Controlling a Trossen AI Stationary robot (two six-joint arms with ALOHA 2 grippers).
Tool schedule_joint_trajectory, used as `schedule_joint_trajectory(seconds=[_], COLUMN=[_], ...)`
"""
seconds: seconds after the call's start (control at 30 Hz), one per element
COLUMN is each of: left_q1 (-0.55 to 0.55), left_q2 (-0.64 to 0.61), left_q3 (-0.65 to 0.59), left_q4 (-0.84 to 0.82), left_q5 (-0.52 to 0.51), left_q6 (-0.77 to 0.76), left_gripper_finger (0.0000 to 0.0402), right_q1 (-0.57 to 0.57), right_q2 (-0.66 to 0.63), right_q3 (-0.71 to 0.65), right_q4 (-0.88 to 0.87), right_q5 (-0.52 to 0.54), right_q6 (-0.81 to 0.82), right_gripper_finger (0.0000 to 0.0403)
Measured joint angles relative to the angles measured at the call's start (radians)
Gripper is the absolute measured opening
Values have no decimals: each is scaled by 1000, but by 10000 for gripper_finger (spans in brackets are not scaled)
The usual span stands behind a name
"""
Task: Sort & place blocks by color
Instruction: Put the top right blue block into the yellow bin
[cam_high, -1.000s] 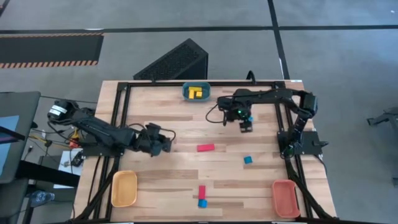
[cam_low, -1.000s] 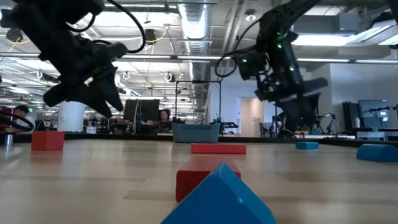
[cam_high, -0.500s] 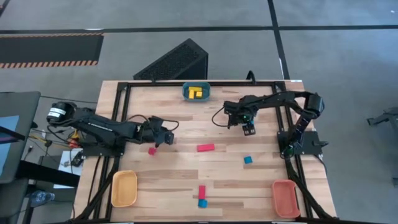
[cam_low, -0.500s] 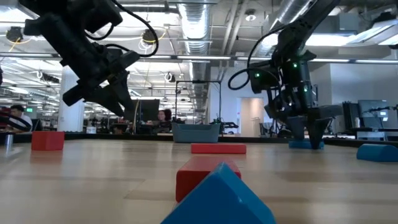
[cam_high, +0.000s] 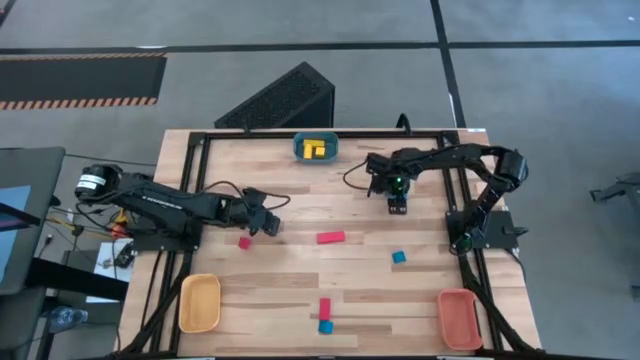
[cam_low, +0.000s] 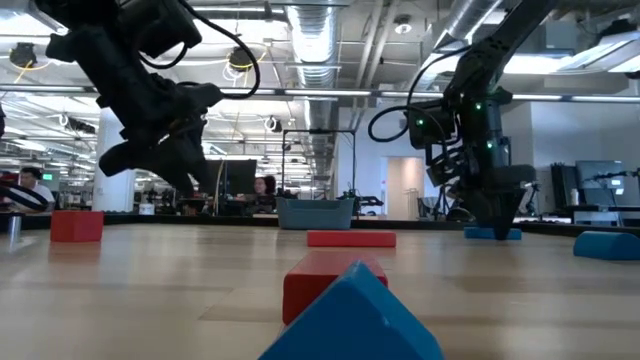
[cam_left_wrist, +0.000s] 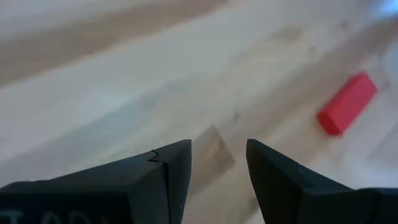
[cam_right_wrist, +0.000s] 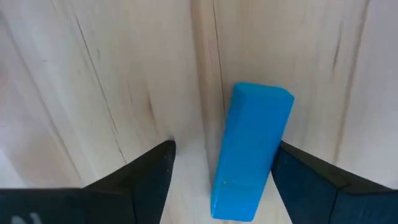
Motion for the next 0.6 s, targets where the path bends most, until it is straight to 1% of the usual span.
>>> schedule_joint_trajectory(seconds=[0.13, 0.2, 0.3, 0.4, 0.47, 0.53, 0.6], left_q1=[4, 15, 41, 81, 106, 141, 189], left_q2=[0, 0, 0, 0, -1, -7, -7], left_q3=[0, 0, 0, 4, 19, 39, 70], left_q4=[0, 1, 1, -3, -2, 0, 2], left_q5=[23, 38, 90, 153, 165, 160, 171], left_q6=[37, 64, 141, 276, 396, 518, 630], left_gripper_finger=[140, 140, 140, 140, 140, 139, 139], right_q1=[-16, -16, -14, 2, 28, 64, 118], right_q2=[1, 1, 5, 12, 12, 10, 10], right_q3=[0, 3, 24, 68, 113, 159, 210], right_q4=[7, 12, 11, 36, 74, 62, 32], right_q5=[-18, -24, -30, -44, -77, -134, -152], right_q6=[38, 96, 221, 385, 482, 554, 607], right_gripper_finger=[234, 203, 155, 113, 93, 84, 84])
